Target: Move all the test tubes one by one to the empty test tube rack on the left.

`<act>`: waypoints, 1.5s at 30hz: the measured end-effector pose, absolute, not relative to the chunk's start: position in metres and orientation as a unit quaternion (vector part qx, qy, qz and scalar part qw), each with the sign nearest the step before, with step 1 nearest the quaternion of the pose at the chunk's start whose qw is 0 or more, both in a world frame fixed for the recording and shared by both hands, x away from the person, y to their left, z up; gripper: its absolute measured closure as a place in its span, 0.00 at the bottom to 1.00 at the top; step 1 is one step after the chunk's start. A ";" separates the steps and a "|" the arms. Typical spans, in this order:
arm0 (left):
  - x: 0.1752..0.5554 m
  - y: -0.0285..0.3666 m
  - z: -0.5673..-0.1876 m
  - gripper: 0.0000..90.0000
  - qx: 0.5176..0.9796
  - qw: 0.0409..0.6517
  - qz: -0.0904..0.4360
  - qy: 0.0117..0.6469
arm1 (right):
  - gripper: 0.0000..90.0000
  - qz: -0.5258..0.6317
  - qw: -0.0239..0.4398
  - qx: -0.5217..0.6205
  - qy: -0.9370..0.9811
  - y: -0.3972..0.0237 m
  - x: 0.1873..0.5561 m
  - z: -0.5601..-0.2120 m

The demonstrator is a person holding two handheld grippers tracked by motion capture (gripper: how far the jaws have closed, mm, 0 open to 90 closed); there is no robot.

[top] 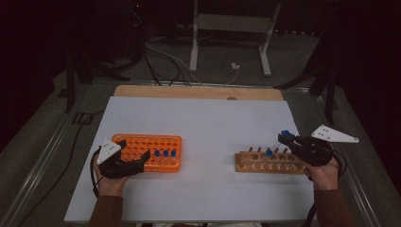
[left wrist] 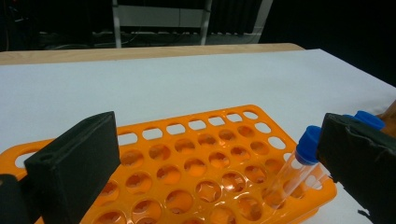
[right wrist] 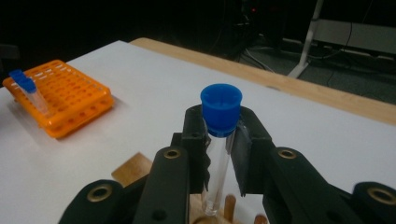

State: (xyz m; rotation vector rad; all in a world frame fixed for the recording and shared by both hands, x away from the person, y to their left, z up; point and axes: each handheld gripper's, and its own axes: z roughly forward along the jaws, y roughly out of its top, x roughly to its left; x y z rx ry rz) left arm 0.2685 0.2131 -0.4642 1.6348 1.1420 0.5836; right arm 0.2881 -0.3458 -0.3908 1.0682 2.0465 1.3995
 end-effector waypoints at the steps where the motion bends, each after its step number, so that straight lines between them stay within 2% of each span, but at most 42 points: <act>1: 0.268 0.213 -0.464 0.01 0.678 0.508 0.242 0.473 | 0.86 0.507 0.221 0.386 0.738 -0.344 0.289 -0.389; 14: 0.267 0.207 -0.458 0.01 0.686 0.486 0.270 0.469 | 0.85 0.516 0.229 0.373 0.736 -0.312 0.303 -0.377; 28: 0.268 0.199 -0.449 0.01 0.691 0.492 0.269 0.456 | 0.86 0.519 0.213 0.360 0.746 -0.269 0.314 -0.376; 45: 0.278 0.162 -0.429 0.01 0.702 0.511 0.254 0.426 | 0.86 0.522 0.190 0.345 0.756 -0.216 0.321 -0.382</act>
